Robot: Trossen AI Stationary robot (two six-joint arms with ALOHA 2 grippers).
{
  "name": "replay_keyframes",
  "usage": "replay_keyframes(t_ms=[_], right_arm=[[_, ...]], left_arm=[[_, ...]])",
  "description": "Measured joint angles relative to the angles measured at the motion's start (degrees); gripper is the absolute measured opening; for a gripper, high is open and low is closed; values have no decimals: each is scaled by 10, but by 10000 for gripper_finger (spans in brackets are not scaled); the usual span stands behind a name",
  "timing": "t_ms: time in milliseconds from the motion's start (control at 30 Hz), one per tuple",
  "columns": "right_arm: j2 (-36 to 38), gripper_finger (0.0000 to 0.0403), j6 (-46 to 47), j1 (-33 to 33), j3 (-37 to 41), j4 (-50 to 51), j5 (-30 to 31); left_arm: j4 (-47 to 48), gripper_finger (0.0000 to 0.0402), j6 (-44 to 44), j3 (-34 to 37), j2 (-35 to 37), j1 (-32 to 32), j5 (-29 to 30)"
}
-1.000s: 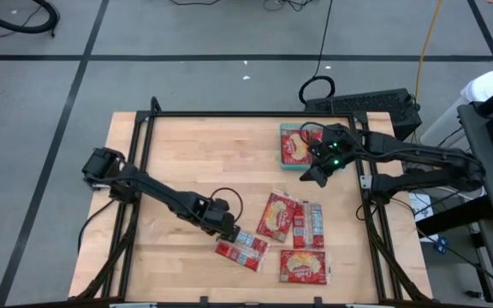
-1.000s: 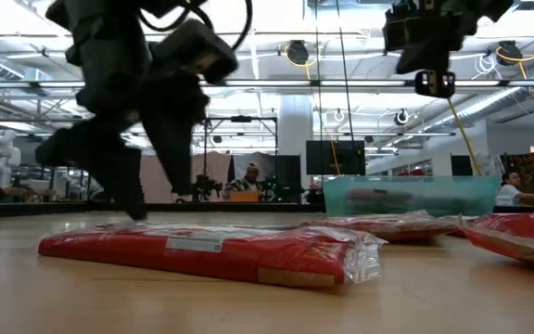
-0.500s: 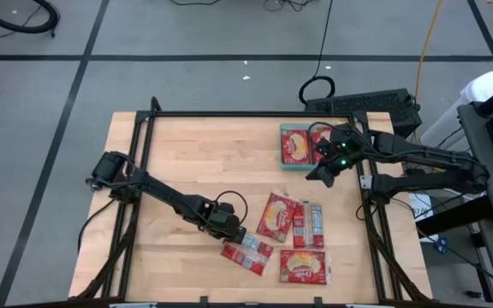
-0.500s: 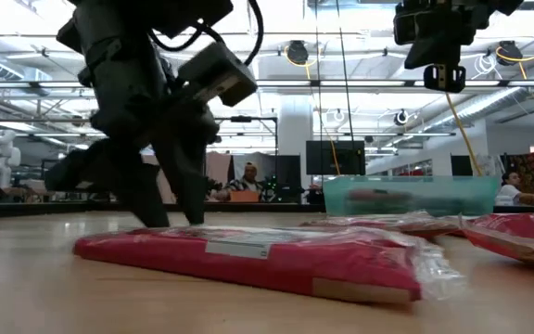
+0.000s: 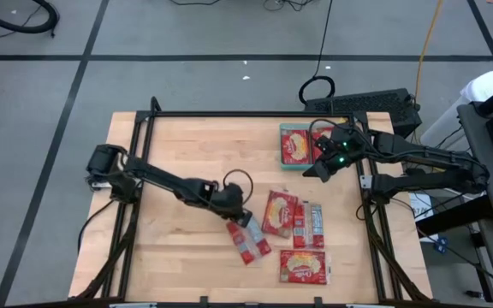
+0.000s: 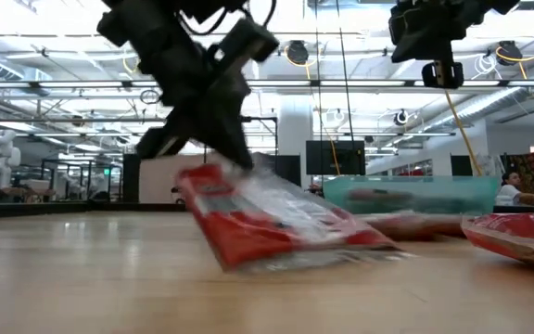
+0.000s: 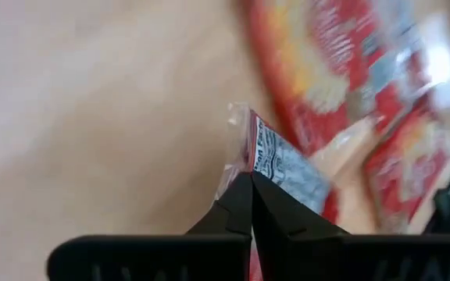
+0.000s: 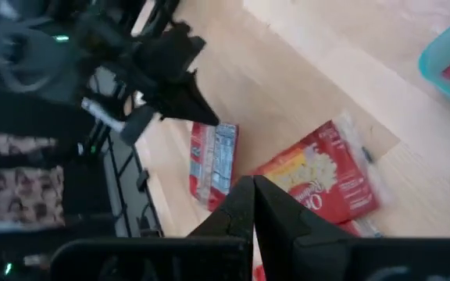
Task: Sort popcorn bags into baskets
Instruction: Put the red popcorn bag into the light blue bin
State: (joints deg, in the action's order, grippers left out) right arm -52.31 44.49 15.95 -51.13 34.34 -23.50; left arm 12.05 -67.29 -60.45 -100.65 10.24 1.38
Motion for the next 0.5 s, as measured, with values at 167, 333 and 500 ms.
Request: replay_keyframes(t_ms=[167,333,500], right_arm=[[-11,3,42,-12,0,-18,31],[-57,26,62,-38,0,-84,57],[-133,68,33,-61,0,-215,74]], left_arm=[[12,2,94,-1,45,-39,21],[18,1,188,-1,72,-79,10],[11,1,264,-2,94,-110,-26]])
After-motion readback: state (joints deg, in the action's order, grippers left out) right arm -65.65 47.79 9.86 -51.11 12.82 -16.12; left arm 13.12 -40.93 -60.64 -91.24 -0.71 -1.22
